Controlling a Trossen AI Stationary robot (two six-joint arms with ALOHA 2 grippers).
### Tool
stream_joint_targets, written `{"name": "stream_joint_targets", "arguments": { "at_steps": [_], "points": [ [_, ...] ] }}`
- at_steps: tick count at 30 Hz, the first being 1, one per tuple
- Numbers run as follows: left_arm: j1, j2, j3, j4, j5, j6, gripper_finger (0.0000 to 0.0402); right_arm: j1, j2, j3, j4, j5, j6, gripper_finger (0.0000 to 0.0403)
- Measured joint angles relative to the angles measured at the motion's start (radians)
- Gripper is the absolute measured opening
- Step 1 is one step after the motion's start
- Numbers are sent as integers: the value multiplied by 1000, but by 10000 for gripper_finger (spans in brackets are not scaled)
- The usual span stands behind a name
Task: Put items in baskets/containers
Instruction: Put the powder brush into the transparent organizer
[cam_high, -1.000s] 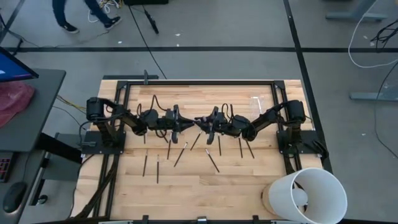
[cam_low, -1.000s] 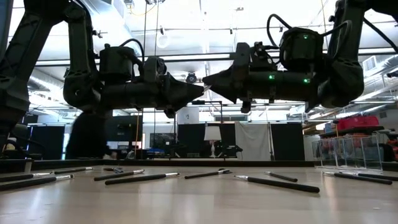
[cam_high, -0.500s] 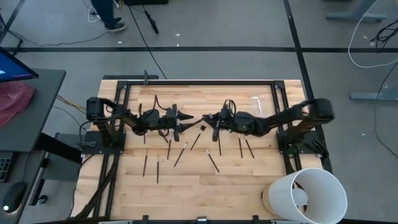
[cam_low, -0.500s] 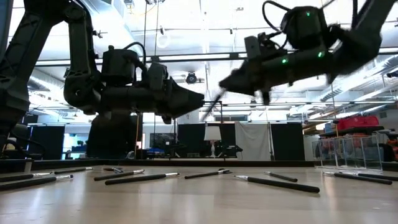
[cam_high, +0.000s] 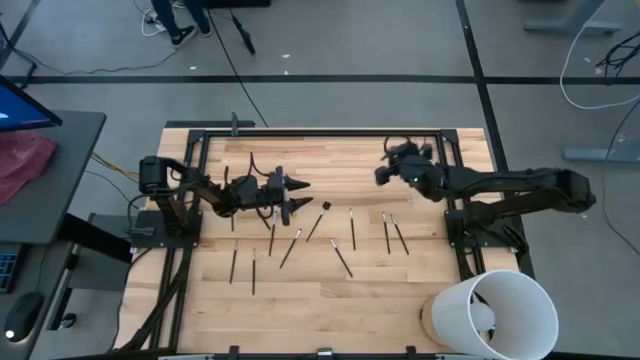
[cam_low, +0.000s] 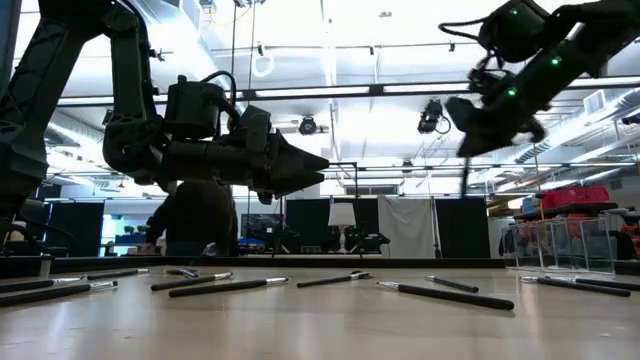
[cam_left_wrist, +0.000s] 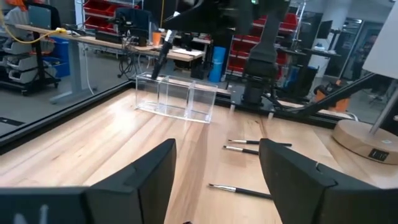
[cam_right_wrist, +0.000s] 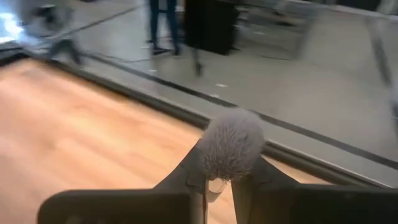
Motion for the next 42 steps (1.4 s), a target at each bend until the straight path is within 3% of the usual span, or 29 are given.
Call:
{"name": "stream_joint_targets", "arguments": {
  "at_steps": [8,19,29,42],
  "points": [
    [0,0,0,0,-3,0,232,-82,-63,0,-201,90,76,30],
    [0,0,0,0,-7,0,232,-223,-52,0,-316,104,128,31],
    [0,0,-1,0,-7,0,232,-340,-31,-139,-67,-51,103,34],
    [0,0,-1,0,-7,-8,232,-476,-31,-163,-46,-217,60,40]
  ]
}}
